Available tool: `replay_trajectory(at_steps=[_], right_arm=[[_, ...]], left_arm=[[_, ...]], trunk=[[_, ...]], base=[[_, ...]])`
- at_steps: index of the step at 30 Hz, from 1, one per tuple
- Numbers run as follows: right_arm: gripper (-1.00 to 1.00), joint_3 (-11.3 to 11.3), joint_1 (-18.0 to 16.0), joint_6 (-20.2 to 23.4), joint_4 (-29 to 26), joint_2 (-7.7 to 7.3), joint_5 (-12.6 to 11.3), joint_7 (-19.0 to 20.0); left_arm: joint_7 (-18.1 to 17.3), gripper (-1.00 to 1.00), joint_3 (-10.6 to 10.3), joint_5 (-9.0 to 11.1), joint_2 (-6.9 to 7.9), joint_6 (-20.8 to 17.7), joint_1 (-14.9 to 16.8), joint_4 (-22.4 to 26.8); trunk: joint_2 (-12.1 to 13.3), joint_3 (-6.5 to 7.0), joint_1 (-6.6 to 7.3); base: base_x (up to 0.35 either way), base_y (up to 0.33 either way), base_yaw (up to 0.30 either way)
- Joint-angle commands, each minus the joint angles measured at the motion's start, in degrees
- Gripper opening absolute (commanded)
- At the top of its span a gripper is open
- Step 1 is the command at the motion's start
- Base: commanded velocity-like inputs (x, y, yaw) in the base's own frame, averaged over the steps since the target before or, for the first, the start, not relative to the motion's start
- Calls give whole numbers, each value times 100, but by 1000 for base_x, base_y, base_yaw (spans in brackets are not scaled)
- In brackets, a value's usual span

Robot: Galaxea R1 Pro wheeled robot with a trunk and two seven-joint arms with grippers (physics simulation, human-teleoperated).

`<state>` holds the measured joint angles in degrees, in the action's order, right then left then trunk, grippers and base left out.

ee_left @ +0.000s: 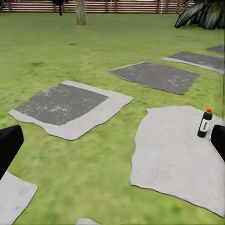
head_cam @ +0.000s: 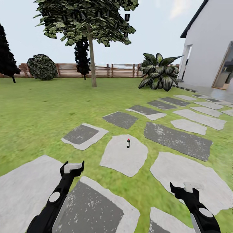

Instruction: In the garden, pick up the pesticide atomizer on the floor and spray pesticide onto both trees until each tree trunk is fully covered.

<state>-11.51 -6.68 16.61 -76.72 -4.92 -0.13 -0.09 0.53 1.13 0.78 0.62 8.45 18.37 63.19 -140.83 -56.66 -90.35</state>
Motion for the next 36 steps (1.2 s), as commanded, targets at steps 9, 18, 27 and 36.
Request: replay_trajectory(at_steps=[9,18,27,36], right_arm=[[100,0,0,0,4,0,-4,0],[100,0,0,0,5,0,-4,0],[100,0,0,0,7,0,-4,0],[100,0,0,0,7,0,-4,0]], left_arm=[[-1,100,-2,2,1,0,0,0],[0,100,-7,2,-1,1,0,0],[-3,100,-7,2,-1,1,0,0],[0,100,-7,2,-1,2,0,0]], trunk=[[0,0,0],[0,0,0],[0,0,0],[0,0,0]], base=[[205,249,-273],[173,267,-274],[160,274,-274],[144,283,-274]])
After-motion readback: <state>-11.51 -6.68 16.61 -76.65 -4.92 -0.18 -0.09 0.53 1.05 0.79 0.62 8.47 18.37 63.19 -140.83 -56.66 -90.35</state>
